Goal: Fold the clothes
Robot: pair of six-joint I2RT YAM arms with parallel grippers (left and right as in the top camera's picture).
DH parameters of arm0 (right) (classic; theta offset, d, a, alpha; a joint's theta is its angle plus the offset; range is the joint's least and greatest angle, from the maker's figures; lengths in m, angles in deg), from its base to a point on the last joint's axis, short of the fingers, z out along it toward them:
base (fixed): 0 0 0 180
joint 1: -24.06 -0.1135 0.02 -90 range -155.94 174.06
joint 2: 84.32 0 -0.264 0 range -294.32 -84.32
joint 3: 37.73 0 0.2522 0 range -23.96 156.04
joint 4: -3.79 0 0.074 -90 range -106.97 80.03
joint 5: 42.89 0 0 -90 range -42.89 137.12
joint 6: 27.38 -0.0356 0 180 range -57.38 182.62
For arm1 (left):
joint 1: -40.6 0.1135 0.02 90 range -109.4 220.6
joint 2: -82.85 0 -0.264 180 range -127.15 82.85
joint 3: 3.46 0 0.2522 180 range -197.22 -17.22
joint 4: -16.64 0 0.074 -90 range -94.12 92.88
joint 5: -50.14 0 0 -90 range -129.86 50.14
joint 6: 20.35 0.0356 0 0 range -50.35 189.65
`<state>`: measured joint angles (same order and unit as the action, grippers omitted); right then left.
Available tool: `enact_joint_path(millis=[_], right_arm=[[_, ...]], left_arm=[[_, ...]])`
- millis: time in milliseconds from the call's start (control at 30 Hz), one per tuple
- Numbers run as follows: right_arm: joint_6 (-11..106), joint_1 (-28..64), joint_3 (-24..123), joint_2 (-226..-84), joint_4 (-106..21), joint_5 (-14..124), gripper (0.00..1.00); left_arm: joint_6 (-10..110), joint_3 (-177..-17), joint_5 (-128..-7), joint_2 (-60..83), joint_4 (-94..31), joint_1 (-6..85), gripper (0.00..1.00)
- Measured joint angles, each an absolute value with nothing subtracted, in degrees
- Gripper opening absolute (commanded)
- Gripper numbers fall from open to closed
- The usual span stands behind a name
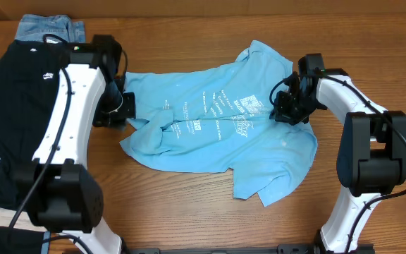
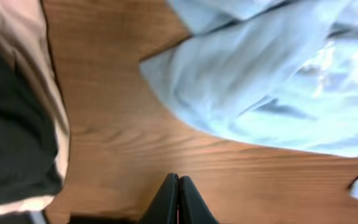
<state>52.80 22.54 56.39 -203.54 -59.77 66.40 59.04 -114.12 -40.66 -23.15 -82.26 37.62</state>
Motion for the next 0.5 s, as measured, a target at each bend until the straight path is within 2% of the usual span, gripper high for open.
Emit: enact_joint_path(millis=[67,167,433,467,500], right_arm=[[54.13,22.54,56.87,-203.62,-59.16,65.92,0.16],[56.36,22.56,59.02,-204.54,-57.72,64.74,0.04],[61.87,21.25,65.46,-205.02,-47.95,62.69,0.04],[62.33,20.72,65.51,-205.02,-46.83,62.19,0.04],[62.76,20.24,65.51,-205.02,-45.52,61.57,0.04]], left_arm=[[59.06,-113.53,-42.03,-22.9,-77.74,37.59,0.04],[59.5,-112.81,-44.5,-22.9,-72.91,37.59,0.04],[65.4,-112.37,-52.83,-19.32,-60.17,37.59,0.04],[65.79,-112.37,-53.38,-18.14,-59.6,37.59,0.11],[66.12,-112.37,-53.71,-17.16,-59.16,37.59,0.25]])
